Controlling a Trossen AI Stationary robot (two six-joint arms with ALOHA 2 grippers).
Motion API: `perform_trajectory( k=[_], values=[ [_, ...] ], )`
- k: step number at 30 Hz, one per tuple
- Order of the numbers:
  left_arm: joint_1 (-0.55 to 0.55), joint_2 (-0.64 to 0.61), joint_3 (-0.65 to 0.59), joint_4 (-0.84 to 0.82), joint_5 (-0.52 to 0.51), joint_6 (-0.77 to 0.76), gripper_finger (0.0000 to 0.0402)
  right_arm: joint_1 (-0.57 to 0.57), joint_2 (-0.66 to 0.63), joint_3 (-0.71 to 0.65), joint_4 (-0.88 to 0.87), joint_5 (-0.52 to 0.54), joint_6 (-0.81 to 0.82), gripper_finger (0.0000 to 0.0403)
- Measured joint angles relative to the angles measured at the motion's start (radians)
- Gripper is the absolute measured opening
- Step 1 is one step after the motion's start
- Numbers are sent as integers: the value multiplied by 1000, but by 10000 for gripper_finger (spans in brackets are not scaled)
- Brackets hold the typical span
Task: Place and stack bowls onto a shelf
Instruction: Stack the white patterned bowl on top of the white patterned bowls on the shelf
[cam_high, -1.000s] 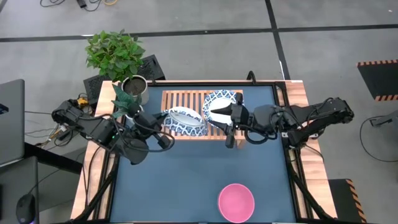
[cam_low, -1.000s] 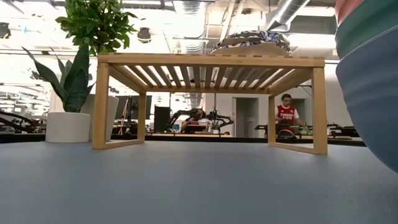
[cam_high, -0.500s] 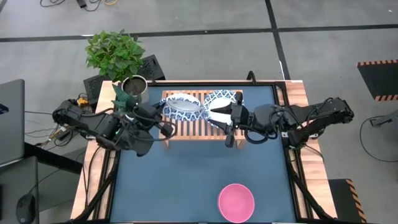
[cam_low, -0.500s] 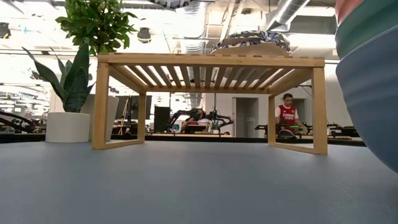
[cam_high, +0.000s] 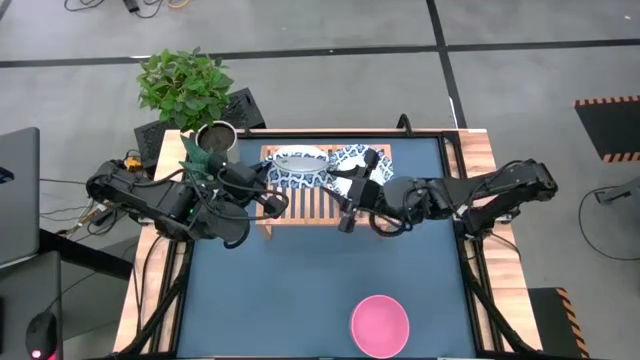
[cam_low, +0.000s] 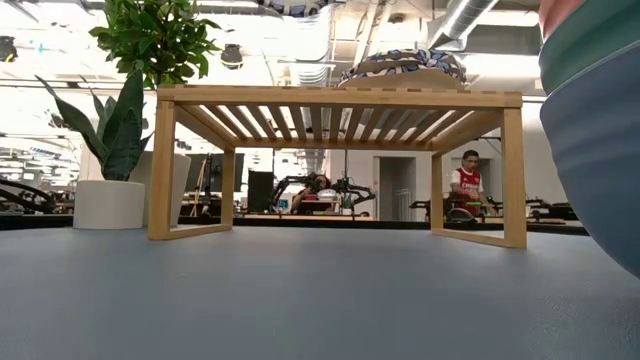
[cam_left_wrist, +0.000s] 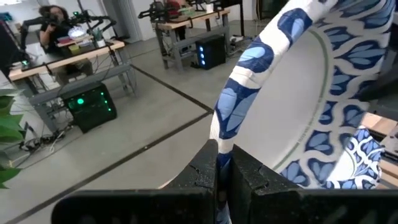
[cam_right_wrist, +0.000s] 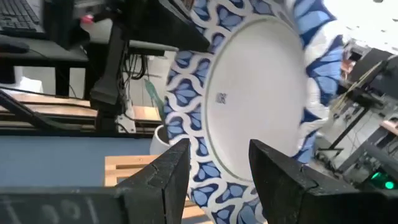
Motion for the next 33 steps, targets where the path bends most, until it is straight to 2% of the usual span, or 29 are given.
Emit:
perform_trajectory(
  k=[3, 8, 11, 16, 26, 33],
  values=[
    [2, 0, 0, 4, -24, -6, 0, 28, 11, 0, 34, 45, -38, 191],
    [4, 0, 0, 11, -40, -13, 0, 98, 14, 0, 130, 276, -153, 191],
    [5, 0, 0, 15, -51, -15, 0, 121, 13, 0, 196, 367, -201, 191],
    [5, 0, 0, 17, -52, -15, 0, 124, 13, 0, 254, 374, -239, 191],
    [5, 0, 0, 23, -46, -11, 0, 50, 13, 0, 257, 310, -232, 191],
    [5, 0, 0, 24, -26, -5, 0, 27, 13, 0, 252, 304, -230, 186]
  ],
)
